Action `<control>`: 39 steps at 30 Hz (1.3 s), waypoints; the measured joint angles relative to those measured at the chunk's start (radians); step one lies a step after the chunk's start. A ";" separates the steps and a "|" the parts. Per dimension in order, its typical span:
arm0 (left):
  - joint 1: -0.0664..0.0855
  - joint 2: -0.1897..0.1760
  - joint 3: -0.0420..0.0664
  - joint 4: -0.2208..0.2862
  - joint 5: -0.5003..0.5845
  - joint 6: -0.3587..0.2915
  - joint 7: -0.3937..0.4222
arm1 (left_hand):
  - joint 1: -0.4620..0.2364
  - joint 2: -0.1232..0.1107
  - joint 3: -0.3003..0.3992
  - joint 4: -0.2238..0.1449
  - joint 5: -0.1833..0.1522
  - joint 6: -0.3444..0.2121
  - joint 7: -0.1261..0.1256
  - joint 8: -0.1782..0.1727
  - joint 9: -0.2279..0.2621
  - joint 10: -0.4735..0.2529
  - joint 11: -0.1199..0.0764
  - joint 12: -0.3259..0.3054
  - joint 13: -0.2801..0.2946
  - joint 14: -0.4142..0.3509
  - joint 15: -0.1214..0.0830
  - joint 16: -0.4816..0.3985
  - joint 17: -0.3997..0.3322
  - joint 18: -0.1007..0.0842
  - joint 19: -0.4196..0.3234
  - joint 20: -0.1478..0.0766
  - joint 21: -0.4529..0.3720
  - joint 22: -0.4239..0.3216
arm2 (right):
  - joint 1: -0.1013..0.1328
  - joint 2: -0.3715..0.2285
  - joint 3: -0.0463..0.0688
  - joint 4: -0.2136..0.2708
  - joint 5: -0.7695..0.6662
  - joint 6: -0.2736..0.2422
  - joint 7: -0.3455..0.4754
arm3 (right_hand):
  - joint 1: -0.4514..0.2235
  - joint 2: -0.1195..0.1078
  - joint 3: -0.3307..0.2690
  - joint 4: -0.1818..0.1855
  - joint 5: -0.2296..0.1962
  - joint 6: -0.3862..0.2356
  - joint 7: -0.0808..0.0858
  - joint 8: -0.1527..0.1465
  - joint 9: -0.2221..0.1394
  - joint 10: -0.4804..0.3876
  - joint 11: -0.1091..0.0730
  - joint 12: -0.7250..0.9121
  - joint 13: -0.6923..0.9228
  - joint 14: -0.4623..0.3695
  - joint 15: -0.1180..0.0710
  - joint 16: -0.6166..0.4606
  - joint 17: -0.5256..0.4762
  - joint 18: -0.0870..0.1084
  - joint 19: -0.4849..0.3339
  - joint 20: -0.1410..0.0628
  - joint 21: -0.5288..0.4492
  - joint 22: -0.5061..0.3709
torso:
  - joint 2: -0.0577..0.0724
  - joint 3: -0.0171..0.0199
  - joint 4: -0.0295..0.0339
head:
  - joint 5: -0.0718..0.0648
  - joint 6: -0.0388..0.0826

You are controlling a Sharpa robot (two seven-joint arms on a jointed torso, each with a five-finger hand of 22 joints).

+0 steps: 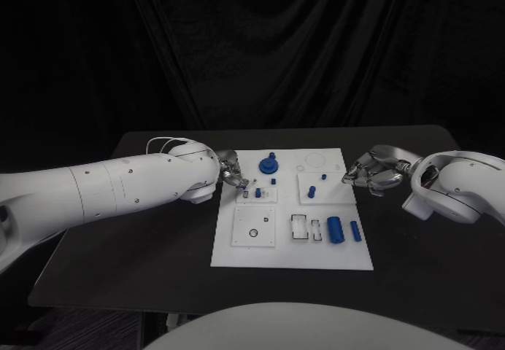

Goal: Assemble the parts on the task board

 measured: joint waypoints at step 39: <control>-0.039 0.008 0.002 -0.010 -0.009 -0.028 0.005 | -0.015 -0.004 0.009 0.010 -0.020 0.005 -0.005 0.000 0.003 0.000 0.000 0.000 0.000 0.000 0.000 0.000 0.000 0.000 0.000 0.000 0.000 0.000 | 0.000 -0.012 0.000 0.010 0.000 0.000 0.000 | 0.000 0.000 0.003 -0.003 0.000 0.000 0.000 0.000 0.001 0.000 0.000 -0.004 -0.001 0.000 0.000 0.000 -0.001 0.000 0.000 0.000 -0.004 -0.001 | 0.001 0.0000 -0.0006 | 0.005 0.000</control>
